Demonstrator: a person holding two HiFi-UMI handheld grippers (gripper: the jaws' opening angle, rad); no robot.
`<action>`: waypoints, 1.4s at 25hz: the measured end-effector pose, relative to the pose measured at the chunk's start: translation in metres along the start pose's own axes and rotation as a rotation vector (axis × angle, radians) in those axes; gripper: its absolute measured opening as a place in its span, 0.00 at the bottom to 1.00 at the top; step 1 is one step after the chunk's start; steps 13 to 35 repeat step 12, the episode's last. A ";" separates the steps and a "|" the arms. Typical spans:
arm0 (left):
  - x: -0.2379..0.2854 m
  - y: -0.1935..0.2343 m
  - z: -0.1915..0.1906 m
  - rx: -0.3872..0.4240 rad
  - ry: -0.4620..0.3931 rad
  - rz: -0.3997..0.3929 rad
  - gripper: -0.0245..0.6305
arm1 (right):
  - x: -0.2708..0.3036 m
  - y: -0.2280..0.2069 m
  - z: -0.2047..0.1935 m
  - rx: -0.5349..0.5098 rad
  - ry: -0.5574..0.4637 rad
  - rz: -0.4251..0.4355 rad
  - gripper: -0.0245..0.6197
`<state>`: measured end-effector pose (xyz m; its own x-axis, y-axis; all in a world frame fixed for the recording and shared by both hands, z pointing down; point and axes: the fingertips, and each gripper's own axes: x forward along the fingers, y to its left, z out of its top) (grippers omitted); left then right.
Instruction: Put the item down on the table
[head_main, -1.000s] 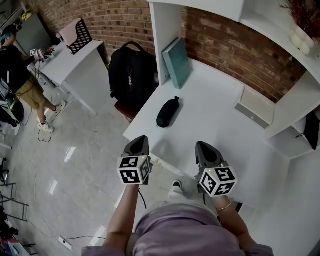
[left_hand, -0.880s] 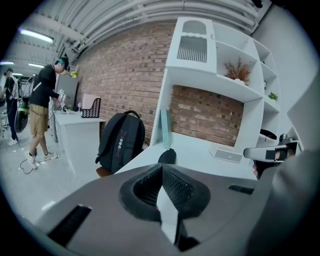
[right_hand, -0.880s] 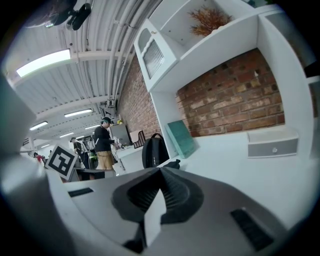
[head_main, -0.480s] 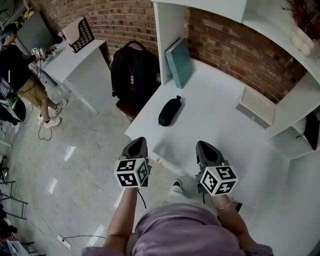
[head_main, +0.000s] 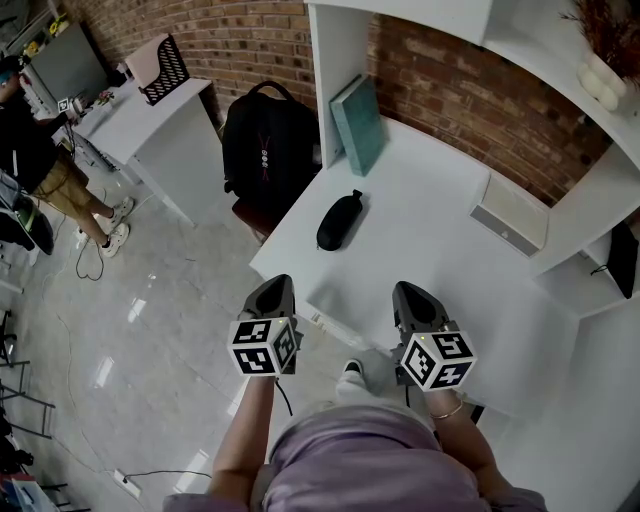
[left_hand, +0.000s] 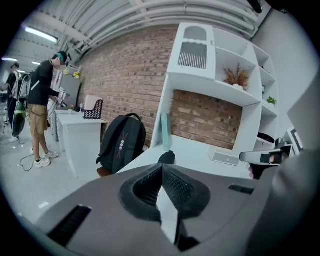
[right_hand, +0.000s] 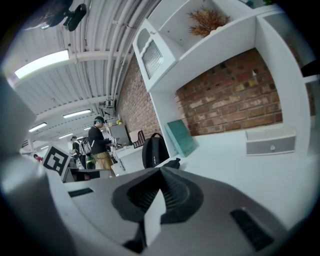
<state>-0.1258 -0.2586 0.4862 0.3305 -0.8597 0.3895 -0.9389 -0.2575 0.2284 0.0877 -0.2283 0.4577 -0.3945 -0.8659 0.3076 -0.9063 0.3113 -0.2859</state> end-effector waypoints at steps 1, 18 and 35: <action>-0.001 0.000 0.000 0.000 0.000 0.001 0.04 | 0.000 0.000 0.000 0.000 0.000 0.002 0.04; -0.004 0.000 -0.003 -0.003 0.005 0.012 0.04 | 0.004 0.003 -0.002 -0.006 0.010 0.025 0.04; -0.004 0.000 -0.003 -0.003 0.005 0.012 0.04 | 0.004 0.003 -0.002 -0.006 0.010 0.025 0.04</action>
